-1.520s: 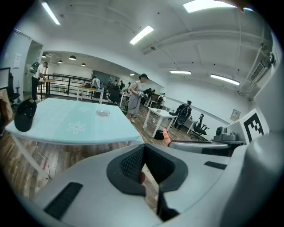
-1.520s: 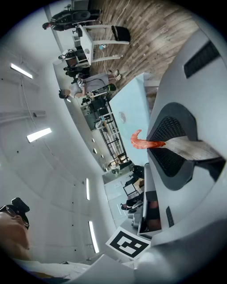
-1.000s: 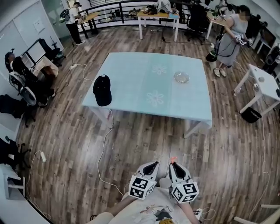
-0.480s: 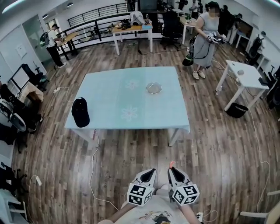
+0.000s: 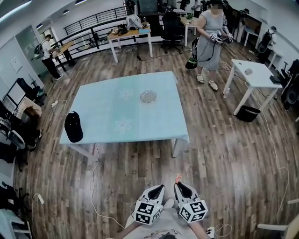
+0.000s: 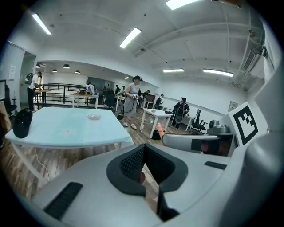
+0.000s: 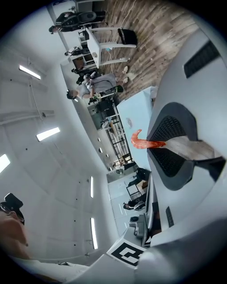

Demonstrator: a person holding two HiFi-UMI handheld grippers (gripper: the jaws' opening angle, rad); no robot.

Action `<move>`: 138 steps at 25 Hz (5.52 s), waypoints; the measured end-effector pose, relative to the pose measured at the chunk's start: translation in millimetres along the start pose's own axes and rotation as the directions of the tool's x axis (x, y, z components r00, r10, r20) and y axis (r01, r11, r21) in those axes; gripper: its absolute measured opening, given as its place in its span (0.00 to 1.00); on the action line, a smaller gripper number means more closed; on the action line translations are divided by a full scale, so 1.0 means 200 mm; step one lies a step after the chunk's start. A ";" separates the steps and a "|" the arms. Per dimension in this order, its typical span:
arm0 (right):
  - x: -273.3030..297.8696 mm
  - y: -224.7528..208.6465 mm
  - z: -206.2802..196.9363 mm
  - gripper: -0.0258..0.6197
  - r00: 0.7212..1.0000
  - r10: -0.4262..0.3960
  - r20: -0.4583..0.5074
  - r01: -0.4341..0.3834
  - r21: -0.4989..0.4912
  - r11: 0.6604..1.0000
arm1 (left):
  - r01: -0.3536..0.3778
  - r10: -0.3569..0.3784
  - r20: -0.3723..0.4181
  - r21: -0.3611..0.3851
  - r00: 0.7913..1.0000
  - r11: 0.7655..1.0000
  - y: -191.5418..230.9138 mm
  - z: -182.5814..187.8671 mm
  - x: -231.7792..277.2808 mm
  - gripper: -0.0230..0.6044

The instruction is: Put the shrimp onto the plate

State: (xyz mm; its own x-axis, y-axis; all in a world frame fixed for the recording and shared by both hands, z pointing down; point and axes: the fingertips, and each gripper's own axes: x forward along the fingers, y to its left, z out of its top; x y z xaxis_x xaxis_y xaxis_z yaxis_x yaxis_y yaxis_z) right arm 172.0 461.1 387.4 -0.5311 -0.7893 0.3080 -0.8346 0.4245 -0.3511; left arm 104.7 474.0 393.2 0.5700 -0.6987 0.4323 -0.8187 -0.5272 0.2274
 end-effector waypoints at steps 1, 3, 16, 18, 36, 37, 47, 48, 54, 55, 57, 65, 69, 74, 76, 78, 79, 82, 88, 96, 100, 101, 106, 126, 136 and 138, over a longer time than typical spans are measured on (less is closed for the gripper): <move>0.00 0.01 -0.01 0.14 1.000 0.006 -0.006 -0.006 0.001 1.000 | -0.005 0.005 -0.003 0.004 1.000 1.000 -0.01 0.00 0.00 0.05; 0.02 0.00 -0.05 0.14 0.999 0.017 -0.028 -0.017 0.001 1.000 | -0.019 0.019 -0.014 -0.013 1.000 1.000 0.00 -0.03 0.01 0.05; 0.36 -0.22 0.16 0.14 0.998 -0.038 -0.055 0.037 -0.017 0.999 | 0.023 -0.023 0.004 -0.062 1.000 0.998 0.26 0.20 0.38 0.05; 0.43 -0.24 0.24 0.14 0.997 -0.055 -0.044 0.054 -0.022 0.998 | 0.036 -0.035 0.021 -0.058 0.999 0.998 0.32 0.29 0.44 0.05; 1.12 -0.11 0.56 0.14 0.995 -0.104 0.003 0.104 -0.084 0.991 | 0.099 -0.097 0.068 -0.018 0.993 0.995 0.98 0.62 0.61 0.05; 1.15 -0.10 0.58 0.14 0.995 -0.101 0.002 0.101 -0.091 0.991 | 0.088 -0.085 0.073 -0.032 0.994 0.996 1.02 0.63 0.60 0.05; 1.40 -0.05 0.65 0.14 0.998 -0.052 -0.030 0.047 -0.132 0.990 | 0.005 0.005 0.099 -0.104 0.995 0.995 1.27 0.67 0.56 0.05; 1.42 -0.04 0.64 0.14 0.999 -0.043 -0.032 0.039 -0.133 0.990 | -0.001 0.012 0.098 -0.109 0.995 0.994 1.29 0.66 0.56 0.05; 1.59 -0.11 0.64 0.14 0.999 0.010 -0.047 -0.015 -0.113 0.993 | -0.046 0.056 0.085 -0.111 0.995 0.993 1.37 0.67 0.67 0.05; 1.62 -0.13 0.65 0.14 0.999 0.016 -0.051 -0.022 -0.111 0.994 | -0.056 0.066 0.082 -0.115 0.994 0.992 1.39 0.68 0.70 0.05; 1.69 -0.17 0.70 0.14 0.998 0.029 -0.056 -0.035 -0.113 0.993 | -0.078 0.089 0.083 -0.126 0.993 0.989 1.42 0.72 0.74 0.05; 1.93 -0.35 0.85 0.14 0.993 0.078 -0.090 -0.088 -0.113 0.990 | -0.133 0.147 0.084 -0.147 0.986 0.980 1.57 0.89 0.97 0.05; 2.08 -0.47 0.94 0.14 0.988 0.110 -0.111 -0.122 -0.116 0.986 | -0.166 0.180 0.080 -0.156 0.980 0.974 1.64 0.99 1.13 0.05; 2.24 -0.58 1.04 0.14 0.980 0.152 -0.126 -0.167 -0.120 0.979 | -0.208 0.223 0.074 -0.170 0.972 0.963 1.71 1.09 1.29 0.05; 2.29 -0.63 1.07 0.14 0.978 0.167 -0.128 -0.182 -0.120 0.976 | -0.223 0.238 0.071 -0.174 0.969 0.959 1.73 1.12 1.34 0.05; 2.34 -0.68 1.10 0.14 0.975 0.181 -0.127 -0.196 -0.117 0.974 | -0.236 0.250 0.066 -0.172 0.966 0.956 1.74 1.14 1.39 0.05; 2.37 -0.70 1.12 0.14 0.974 0.187 -0.126 -0.201 -0.116 0.973 | -0.242 0.256 0.062 -0.171 0.965 0.955 1.74 1.15 1.41 0.05; 2.42 -0.77 1.14 0.14 0.970 0.203 -0.130 -0.218 -0.108 0.970 | -0.267 0.278 0.047 -0.170 0.959 0.949 1.75 1.15 1.47 0.05; 2.54 -0.86 1.17 0.14 0.956 0.244 -0.162 -0.261 -0.095 0.961 | -0.316 0.326 0.025 -0.190 0.945 0.930 1.80 1.19 1.59 0.05; 2.59 -0.91 1.18 0.14 0.932 0.306 -0.195 -0.326 -0.084 0.942 | -0.368 0.377 -0.003 -0.222 0.926 0.903 1.83 1.22 1.69 0.05; 2.60 -0.97 1.14 0.14 0.925 0.312 -0.218 -0.339 -0.096 0.936 | -0.377 0.390 0.019 -0.217 0.921 0.901 1.82 1.29 1.76 0.05; 2.60 -0.97 1.13 0.14 0.923 0.313 -0.222 -0.340 -0.094 0.936 | -0.375 0.389 0.024 -0.214 0.921 0.902 1.81 1.30 1.76 0.05; 2.57 -0.96 1.10 0.14 0.920 0.316 -0.232 -0.344 -0.093 0.934 | -0.361 0.374 0.018 -0.225 0.927 0.905 1.78 1.27 1.76 0.05; 2.86 -1.03 1.05 0.14 0.913 0.295 -0.282 -0.342 -0.139 0.929 | -0.347 0.349 -0.029 -0.212 0.937 0.914 2.02 1.21 1.97 0.05; 3.01 -1.06 0.95 0.14 0.905 0.275 -0.324 -0.330 -0.129 0.935 | -0.337 0.332 -0.059 -0.220 0.941 0.915 2.14 1.13 2.06 0.05; 3.05 -1.06 0.93 0.14 0.901 0.275 -0.334 -0.332 -0.127 0.935 | -0.342 0.334 -0.071 -0.231 0.940 0.911 2.17 1.10 2.07 0.05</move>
State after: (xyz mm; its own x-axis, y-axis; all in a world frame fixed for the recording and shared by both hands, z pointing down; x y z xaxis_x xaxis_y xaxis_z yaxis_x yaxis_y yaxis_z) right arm 52.6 -192.0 485.8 -0.7572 -0.4464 0.4769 -0.6222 0.7152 -0.3183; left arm 0.9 -151.0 479.4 0.2568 -0.7984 0.5446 -0.9565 -0.1295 0.2613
